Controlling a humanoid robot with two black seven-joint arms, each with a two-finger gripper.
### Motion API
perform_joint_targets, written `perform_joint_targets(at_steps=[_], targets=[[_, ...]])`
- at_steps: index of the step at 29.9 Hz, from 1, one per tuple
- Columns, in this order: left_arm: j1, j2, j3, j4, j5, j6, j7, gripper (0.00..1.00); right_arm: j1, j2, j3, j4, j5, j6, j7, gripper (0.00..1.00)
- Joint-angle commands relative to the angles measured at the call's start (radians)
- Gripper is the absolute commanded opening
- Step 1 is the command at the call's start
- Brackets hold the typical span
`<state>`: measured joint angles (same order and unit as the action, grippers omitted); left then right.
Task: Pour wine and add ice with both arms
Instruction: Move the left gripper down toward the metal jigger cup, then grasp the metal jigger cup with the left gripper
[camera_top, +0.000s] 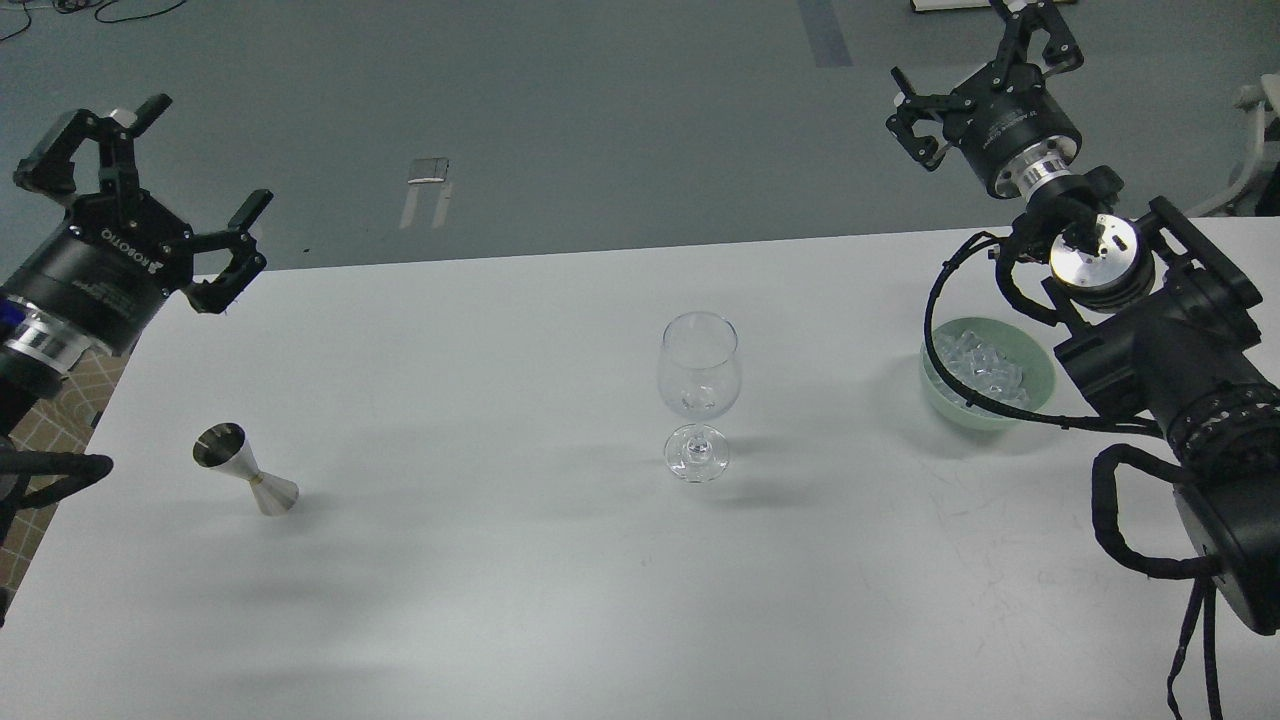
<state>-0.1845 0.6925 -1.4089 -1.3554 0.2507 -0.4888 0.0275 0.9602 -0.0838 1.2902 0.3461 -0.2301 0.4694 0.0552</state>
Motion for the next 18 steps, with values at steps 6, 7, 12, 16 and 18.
perform_joint_targets(at_steps=[6, 7, 12, 16, 18], targets=[[0.402, 0.012, -0.260, -0.240, -0.045, 0.000, 0.002, 0.98, -0.023, -0.001, 0.000, 0.002, 0.000, 0.000, 0.000, 1.00], [0.431, 0.012, -0.274, -0.257, -0.053, 0.000, 0.002, 0.98, -0.023, 0.001, 0.000, 0.002, 0.000, 0.000, 0.000, 1.00], [0.606, 0.015, -0.306, -0.297, -0.194, 0.000, 0.020, 0.98, -0.038, -0.001, 0.000, 0.002, -0.001, 0.000, 0.002, 1.00], [0.718, 0.010, -0.306, -0.304, -0.329, 0.000, 0.118, 0.98, -0.049, -0.001, 0.000, 0.001, -0.001, 0.002, 0.002, 1.00], [0.752, -0.004, -0.305, -0.304, -0.375, 0.000, 0.175, 0.98, -0.054, -0.002, 0.000, 0.001, -0.001, 0.002, 0.002, 1.00]])
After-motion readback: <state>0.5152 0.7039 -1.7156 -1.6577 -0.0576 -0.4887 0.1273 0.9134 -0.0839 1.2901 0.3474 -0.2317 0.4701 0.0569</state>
